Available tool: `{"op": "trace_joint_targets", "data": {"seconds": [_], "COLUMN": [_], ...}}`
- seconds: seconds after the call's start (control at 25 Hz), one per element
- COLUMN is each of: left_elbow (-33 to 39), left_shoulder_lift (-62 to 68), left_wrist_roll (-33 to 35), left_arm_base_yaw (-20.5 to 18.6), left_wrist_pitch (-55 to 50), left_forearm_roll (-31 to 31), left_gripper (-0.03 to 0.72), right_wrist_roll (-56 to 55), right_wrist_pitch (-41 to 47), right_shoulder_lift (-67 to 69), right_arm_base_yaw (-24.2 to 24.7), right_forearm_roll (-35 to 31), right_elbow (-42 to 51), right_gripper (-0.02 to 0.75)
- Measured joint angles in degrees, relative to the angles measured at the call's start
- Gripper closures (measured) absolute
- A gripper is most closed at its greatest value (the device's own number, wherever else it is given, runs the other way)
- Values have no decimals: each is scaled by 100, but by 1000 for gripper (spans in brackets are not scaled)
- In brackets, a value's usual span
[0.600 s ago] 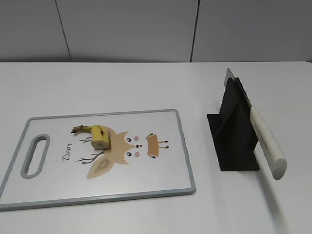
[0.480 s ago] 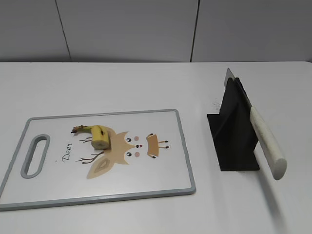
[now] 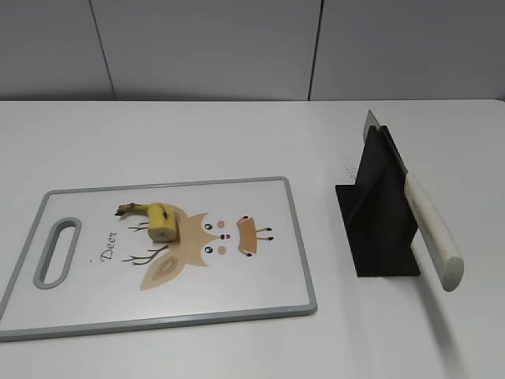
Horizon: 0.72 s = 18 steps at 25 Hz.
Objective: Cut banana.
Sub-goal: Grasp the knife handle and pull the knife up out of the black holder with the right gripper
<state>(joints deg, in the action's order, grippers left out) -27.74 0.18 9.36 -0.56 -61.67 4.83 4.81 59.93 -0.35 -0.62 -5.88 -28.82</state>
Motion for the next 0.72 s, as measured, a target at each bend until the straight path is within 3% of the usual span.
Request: {"op": "trace_joint_targets", "data": {"seconds": [0.44, 0.72], "left_elbow": [0, 0], "left_shoulder_lift": [0, 0], "left_wrist_roll": [0, 0], "left_arm_base_yaw": [0, 0], "left_wrist_pitch": [0, 0], "left_forearm_roll": [0, 0], "left_gripper": [451, 451], "right_wrist_roll": [0, 0], "right_wrist_pitch": [-11, -11], "right_shoulder_lift": [62, 1004], "right_arm_base_yaw": [0, 5], "right_forearm_roll": [-67, -204], "right_elbow": [0, -345], "right_gripper": [186, 163]}}
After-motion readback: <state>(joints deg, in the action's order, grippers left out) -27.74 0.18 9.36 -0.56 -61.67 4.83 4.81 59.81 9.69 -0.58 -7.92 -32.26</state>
